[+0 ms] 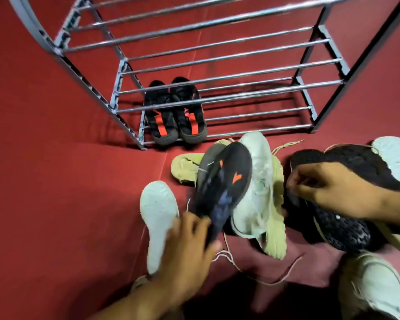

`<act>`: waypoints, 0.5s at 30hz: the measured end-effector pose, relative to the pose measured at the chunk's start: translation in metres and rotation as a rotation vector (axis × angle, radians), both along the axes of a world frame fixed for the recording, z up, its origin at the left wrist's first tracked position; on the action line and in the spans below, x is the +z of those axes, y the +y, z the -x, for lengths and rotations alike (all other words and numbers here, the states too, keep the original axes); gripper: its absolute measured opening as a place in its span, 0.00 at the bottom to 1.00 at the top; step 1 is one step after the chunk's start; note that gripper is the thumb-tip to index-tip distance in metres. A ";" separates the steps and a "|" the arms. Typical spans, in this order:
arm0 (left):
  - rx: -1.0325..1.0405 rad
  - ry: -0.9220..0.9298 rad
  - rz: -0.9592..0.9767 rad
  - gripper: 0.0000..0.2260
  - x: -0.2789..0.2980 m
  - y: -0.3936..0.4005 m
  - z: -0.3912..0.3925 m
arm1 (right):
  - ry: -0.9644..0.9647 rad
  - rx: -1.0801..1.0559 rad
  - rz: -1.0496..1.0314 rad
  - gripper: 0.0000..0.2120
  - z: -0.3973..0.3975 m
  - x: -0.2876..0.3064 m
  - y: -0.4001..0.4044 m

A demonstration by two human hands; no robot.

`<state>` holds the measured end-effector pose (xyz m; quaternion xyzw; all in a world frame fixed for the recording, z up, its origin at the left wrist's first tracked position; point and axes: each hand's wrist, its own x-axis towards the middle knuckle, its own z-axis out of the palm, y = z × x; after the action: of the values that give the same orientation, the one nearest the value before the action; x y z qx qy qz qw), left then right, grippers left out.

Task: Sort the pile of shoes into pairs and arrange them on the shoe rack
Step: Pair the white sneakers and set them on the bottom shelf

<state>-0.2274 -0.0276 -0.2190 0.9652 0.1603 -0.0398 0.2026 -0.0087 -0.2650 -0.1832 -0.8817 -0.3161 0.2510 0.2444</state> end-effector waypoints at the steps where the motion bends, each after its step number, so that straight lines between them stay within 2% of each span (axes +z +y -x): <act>1: -0.152 0.052 -0.090 0.21 -0.026 -0.010 0.015 | 0.022 -0.001 0.015 0.11 0.005 -0.006 0.000; 2: -0.296 0.101 -0.184 0.23 -0.045 -0.013 0.022 | 0.042 0.025 0.043 0.11 0.009 -0.012 0.000; 3: -0.380 0.054 -0.213 0.22 -0.058 -0.019 0.020 | 0.044 0.076 0.083 0.09 0.010 -0.016 -0.004; 5: -0.379 -0.035 -0.185 0.16 -0.052 -0.011 0.012 | -0.019 0.149 0.141 0.06 0.007 -0.022 -0.010; 6: -0.322 -0.065 -0.098 0.13 -0.047 -0.007 0.007 | -0.047 0.141 0.146 0.05 0.000 -0.024 -0.015; 8: -0.071 -0.123 0.118 0.10 -0.043 0.005 -0.006 | -0.076 0.067 0.142 0.05 -0.018 -0.028 -0.027; 10: 0.228 -0.122 0.317 0.20 -0.044 0.018 -0.017 | -0.114 -0.050 0.155 0.05 -0.039 -0.031 -0.040; 11: 0.292 -0.078 0.354 0.25 -0.045 0.023 -0.021 | -0.128 -0.113 0.163 0.06 -0.048 -0.032 -0.046; 13: 0.272 0.078 0.361 0.31 -0.049 0.028 -0.024 | -0.153 -0.214 0.189 0.10 -0.059 -0.032 -0.059; 15: 0.164 0.198 0.317 0.25 -0.052 0.019 -0.026 | -0.173 -0.267 0.266 0.10 -0.066 -0.030 -0.074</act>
<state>-0.2017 -0.0088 -0.2710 0.8965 0.2491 -0.1424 0.3377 0.0574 -0.3395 -0.2129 -0.9585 -0.1802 0.1793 0.1288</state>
